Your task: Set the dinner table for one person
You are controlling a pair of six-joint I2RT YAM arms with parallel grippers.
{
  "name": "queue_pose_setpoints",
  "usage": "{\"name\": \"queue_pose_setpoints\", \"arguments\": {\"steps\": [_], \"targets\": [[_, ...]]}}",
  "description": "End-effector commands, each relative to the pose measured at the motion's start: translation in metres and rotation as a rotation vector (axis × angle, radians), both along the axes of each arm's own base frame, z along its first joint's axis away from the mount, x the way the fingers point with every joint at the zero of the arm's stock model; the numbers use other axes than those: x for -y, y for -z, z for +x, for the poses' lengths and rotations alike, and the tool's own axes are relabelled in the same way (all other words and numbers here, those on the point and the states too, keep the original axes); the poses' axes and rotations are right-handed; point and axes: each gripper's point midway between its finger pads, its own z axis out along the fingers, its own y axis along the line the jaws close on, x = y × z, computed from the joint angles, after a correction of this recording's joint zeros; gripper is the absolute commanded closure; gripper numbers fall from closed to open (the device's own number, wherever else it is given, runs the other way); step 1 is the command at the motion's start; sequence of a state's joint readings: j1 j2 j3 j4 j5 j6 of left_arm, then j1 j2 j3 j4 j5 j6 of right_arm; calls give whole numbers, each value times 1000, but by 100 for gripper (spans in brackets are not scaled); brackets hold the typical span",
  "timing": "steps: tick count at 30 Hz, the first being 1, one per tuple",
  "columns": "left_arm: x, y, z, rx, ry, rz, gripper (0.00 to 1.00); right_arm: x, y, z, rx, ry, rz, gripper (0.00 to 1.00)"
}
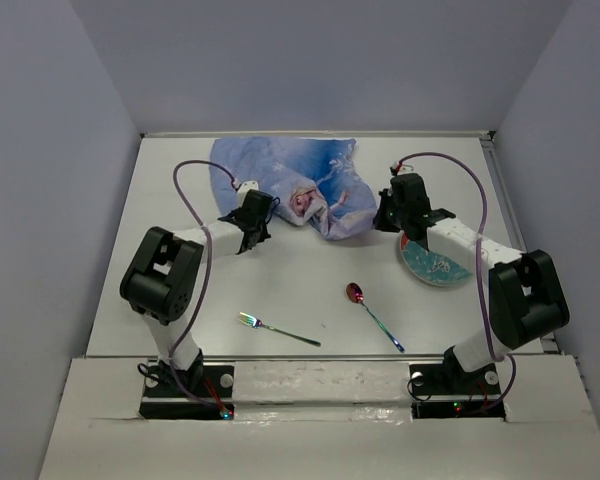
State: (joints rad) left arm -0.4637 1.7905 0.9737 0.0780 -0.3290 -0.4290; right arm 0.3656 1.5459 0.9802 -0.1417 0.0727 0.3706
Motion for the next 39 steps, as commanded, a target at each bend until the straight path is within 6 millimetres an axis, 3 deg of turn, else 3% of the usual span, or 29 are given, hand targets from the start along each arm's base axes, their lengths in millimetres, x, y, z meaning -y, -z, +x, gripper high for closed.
{"name": "queue_pose_setpoints", "arguments": {"steps": [1,3,4,6,7,11,14,15,16,18,19,21,24,29,34,39], "targets": [[-47,-33,-15,59,-105,25,100,8,-28,19,100,35,-15,100],[-67,-31,-24,54,-143,-33,100,15,-26,18,96,53,-28,100],[-74,-44,-24,95,-159,-78,100,20,-24,19,93,67,-30,100],[-92,-46,-29,116,-215,-122,100,22,-16,13,69,68,-33,100],[-96,-58,-29,150,-229,-132,100,26,-13,12,59,80,-35,100],[-108,-72,-34,188,-275,-150,100,32,-6,7,43,102,-47,100],[-120,-82,-38,216,-324,-167,68,36,-6,3,37,120,-55,100],[-120,-85,-39,226,-325,-171,68,36,-6,1,35,123,-54,100],[-120,-91,-42,246,-325,-183,54,37,-7,-1,37,125,-49,99],[-120,-93,-46,254,-322,-193,46,38,-6,-6,32,130,-47,69],[-120,-94,-50,261,-325,-204,46,41,-6,-8,33,138,-54,47],[-121,-83,-61,245,-336,-214,44,43,-10,-10,41,143,-52,36],[-117,-77,-72,251,-353,-274,43,35,-26,-14,69,108,-5,35],[-115,-51,-94,205,-400,-308,45,27,-45,-21,108,69,50,36],[-119,-35,-98,198,-512,-323,57,-1,-40,-37,97,-20,128,38],[-134,-26,-85,195,-594,-240,54,-17,-28,-49,66,-86,160,39]]}}
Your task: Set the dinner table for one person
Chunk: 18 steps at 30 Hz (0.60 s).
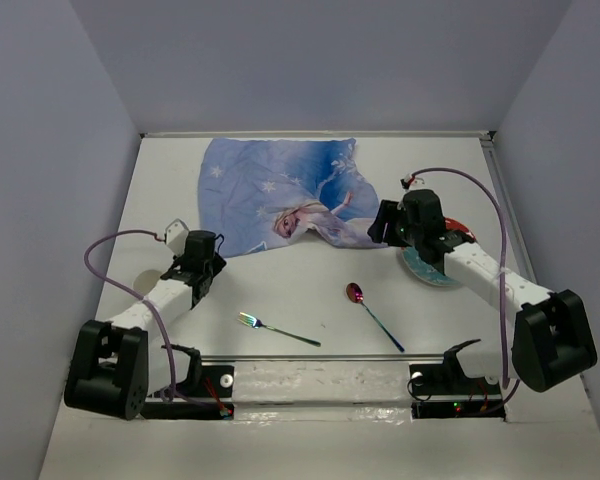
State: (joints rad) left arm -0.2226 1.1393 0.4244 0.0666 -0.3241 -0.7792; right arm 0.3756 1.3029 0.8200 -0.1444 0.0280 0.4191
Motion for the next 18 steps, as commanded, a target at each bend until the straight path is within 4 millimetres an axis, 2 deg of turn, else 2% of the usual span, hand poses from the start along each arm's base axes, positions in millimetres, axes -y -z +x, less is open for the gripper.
{"name": "queue_pose_setpoints", "arguments": {"steps": [1,6,13,14,15,18], "targets": [[-19,-3,19,27,-140,57,53,-22,-2,-6,14,-81,72,38],[-24,10,24,-8,-183,81,43,-23,5,-10,10,-102,73,38],[-23,12,34,-20,-181,91,45,-28,2,-13,23,-126,85,38],[-22,12,36,-22,-176,92,46,-28,2,-13,22,-127,83,38],[-21,11,38,-24,-164,95,58,-28,5,-12,17,-126,79,38],[-23,12,42,-37,-154,127,73,-33,8,-12,1,-144,87,38]]}}
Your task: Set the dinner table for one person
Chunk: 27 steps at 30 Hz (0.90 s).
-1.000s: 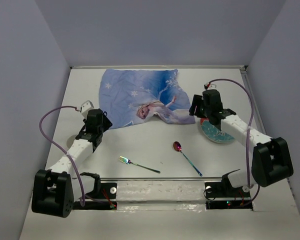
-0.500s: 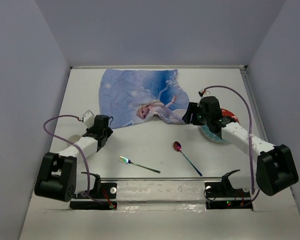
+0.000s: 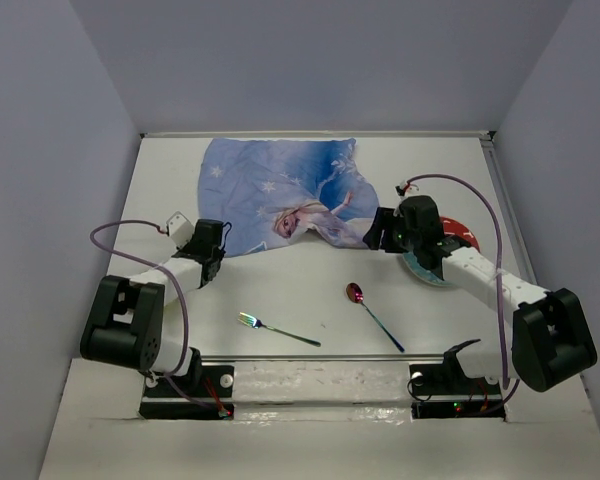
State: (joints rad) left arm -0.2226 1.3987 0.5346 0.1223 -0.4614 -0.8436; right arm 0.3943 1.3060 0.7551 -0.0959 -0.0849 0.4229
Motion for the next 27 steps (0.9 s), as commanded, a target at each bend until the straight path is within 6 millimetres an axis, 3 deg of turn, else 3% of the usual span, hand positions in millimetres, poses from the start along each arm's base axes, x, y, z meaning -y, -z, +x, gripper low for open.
{"name": "queue_pose_setpoints", "arguments": {"steps": [1,6,8,10,14,21,27], "targets": [[-6,-9,16,8,-8,63,74,-12,-7,8,37,-36,28,37],[-10,-18,24,5,29,124,98,-1,4,14,32,14,-28,24],[-10,-33,30,29,61,152,100,4,7,16,25,35,-50,14],[-11,-50,34,65,75,172,100,13,13,20,21,83,-91,13],[-8,-72,34,143,84,160,100,20,16,26,17,132,-110,15],[0,-70,25,199,105,95,100,35,34,36,-24,245,-170,22],[6,-83,24,271,119,50,100,28,49,52,-73,312,-136,33]]}}
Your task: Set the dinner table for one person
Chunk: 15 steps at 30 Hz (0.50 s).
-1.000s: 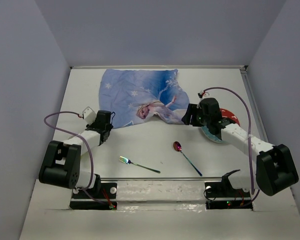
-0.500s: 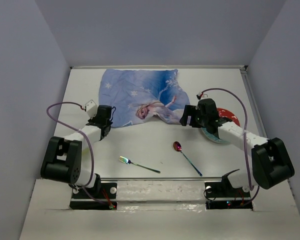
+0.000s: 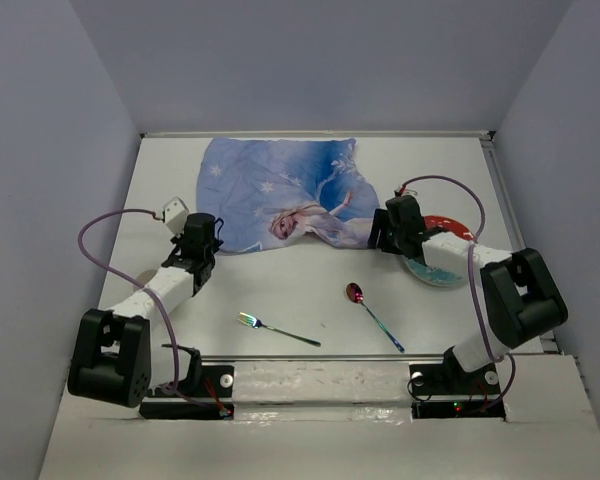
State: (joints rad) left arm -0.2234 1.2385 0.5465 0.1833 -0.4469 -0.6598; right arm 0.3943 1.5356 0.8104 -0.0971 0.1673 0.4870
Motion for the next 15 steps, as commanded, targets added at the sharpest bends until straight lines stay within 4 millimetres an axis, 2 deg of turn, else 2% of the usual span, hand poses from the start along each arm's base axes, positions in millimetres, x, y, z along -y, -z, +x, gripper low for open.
{"name": "queue_pose_setpoints", "arguments": {"steps": [1,6,11,13,15], "targets": [[4,-26,5,118,5,-36,100,-6,-10,27,47,91,33,33],[9,-47,8,201,22,-70,100,-10,-4,40,44,136,48,35],[16,-78,4,339,55,-122,100,-1,2,45,44,175,24,48],[18,-80,0,354,64,-138,100,-1,2,47,46,170,17,50],[19,-72,-4,322,64,-147,100,-2,3,45,41,164,19,50]]}}
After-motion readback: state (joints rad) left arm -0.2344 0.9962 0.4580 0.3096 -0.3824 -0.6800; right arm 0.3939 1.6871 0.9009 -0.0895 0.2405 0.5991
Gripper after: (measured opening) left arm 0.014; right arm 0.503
